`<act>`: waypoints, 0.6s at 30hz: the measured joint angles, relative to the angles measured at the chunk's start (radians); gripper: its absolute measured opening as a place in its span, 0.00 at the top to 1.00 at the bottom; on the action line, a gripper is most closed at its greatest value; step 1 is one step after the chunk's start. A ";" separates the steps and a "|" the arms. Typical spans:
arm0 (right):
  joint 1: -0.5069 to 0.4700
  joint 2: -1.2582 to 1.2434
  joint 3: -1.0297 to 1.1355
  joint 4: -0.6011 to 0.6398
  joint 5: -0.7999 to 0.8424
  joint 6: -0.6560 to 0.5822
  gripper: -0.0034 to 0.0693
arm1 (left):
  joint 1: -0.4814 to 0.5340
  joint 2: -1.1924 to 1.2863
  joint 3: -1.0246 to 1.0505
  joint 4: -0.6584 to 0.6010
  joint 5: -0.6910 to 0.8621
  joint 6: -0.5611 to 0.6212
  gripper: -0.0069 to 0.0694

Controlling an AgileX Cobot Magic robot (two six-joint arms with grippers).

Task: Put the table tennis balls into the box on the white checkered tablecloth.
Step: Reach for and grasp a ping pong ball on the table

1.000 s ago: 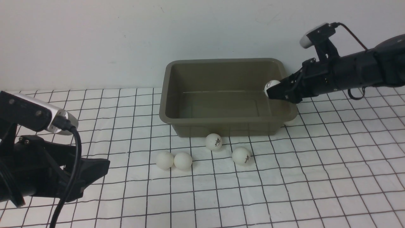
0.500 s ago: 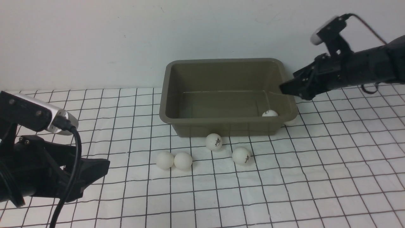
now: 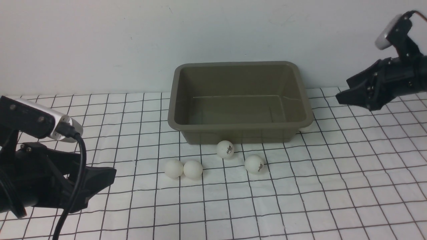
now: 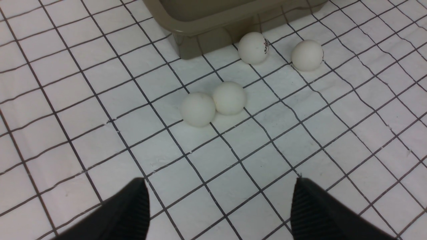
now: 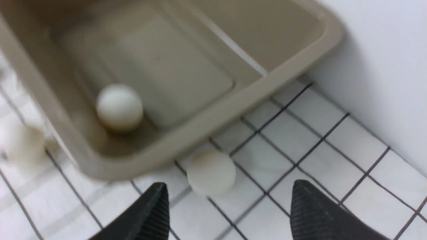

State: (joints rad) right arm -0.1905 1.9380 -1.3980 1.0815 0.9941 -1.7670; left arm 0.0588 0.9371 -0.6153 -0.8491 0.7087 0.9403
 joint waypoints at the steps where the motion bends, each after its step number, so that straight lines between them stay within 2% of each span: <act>1: 0.000 0.002 0.000 -0.003 0.000 -0.007 0.34 | 0.000 0.000 0.000 0.000 0.000 0.000 0.24; 5: 0.005 0.064 0.000 -0.031 -0.024 -0.171 0.34 | 0.000 0.000 0.000 0.000 0.000 0.000 0.24; 9: 0.005 0.128 0.000 0.025 -0.034 -0.293 0.34 | 0.000 0.000 0.000 0.000 0.000 0.000 0.24; 18: 0.053 0.171 0.000 0.129 -0.050 -0.350 0.34 | 0.000 0.000 0.000 0.000 0.000 0.000 0.24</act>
State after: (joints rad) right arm -0.1378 2.1094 -1.3980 1.2103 0.9441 -2.1169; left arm 0.0588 0.9371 -0.6153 -0.8491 0.7087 0.9403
